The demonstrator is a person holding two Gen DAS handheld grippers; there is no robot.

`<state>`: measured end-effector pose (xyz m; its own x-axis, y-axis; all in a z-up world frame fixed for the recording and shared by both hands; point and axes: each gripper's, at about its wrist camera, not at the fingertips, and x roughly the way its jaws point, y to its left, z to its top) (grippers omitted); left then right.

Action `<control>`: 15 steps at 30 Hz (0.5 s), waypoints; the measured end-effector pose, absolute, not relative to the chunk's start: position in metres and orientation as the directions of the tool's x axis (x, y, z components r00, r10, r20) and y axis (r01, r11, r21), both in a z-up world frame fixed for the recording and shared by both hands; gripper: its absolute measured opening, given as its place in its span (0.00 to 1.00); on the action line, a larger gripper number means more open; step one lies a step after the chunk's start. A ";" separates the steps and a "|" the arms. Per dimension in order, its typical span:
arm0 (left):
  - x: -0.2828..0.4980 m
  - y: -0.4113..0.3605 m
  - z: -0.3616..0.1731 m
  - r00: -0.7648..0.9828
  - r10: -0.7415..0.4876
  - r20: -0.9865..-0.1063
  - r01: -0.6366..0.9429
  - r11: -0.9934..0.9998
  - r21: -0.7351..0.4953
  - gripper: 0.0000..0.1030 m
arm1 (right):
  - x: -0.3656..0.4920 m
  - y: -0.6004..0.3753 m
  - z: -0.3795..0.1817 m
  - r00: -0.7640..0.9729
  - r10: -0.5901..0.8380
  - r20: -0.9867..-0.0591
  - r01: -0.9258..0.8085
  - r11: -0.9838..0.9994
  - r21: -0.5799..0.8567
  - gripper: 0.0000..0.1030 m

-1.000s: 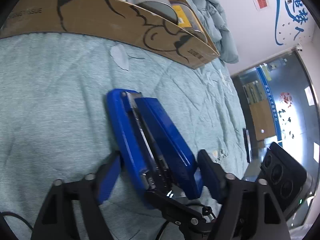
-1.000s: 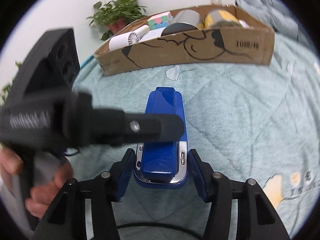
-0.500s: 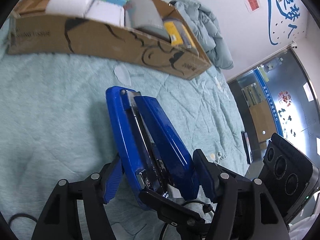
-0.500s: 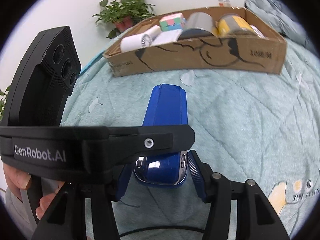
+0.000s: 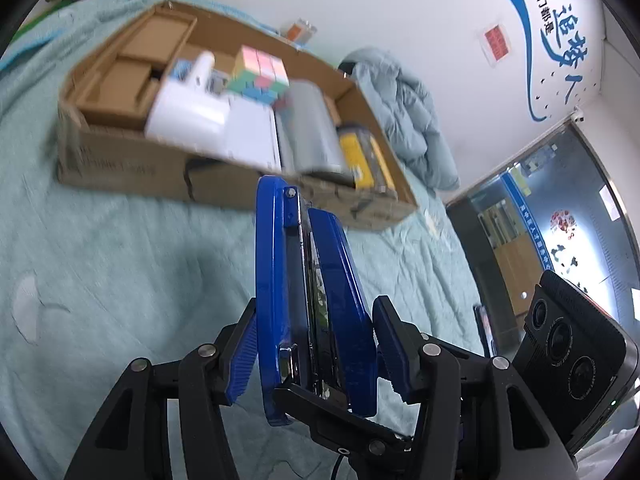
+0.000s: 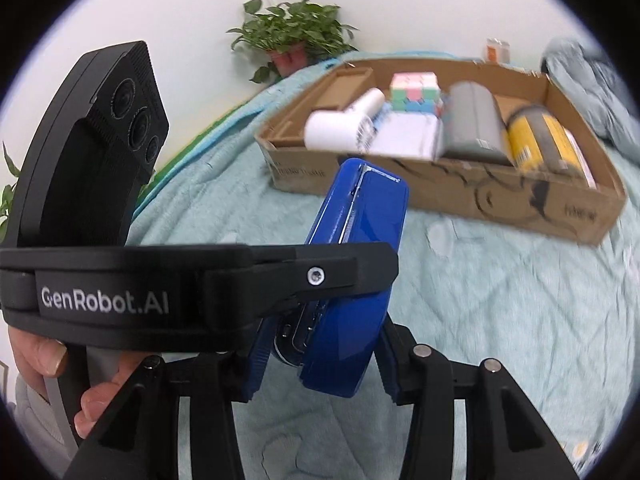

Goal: Organize rigid objects
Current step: 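Lift the stapler with the left gripper and lower it into the box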

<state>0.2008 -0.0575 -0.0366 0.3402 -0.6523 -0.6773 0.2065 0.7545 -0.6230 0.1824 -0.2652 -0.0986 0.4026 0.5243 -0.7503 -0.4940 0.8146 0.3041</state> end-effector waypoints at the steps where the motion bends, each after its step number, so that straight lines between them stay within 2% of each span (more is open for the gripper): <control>1: 0.204 -0.053 -0.032 0.352 -0.652 -0.672 0.207 0.754 -0.624 0.50 | 0.185 -0.261 -0.094 0.409 0.525 -0.747 -0.504 0.812 0.294 0.43; 10: 0.248 -0.012 0.016 0.472 -0.627 -0.620 0.226 0.766 -0.602 0.51 | 0.223 -0.227 -0.053 0.455 0.538 -0.710 -0.591 0.779 0.211 0.43; 15: 0.283 0.018 0.031 0.508 -0.586 -0.631 0.211 0.795 -0.568 0.51 | 0.259 -0.202 -0.043 0.434 0.562 -0.704 -0.620 0.754 0.219 0.43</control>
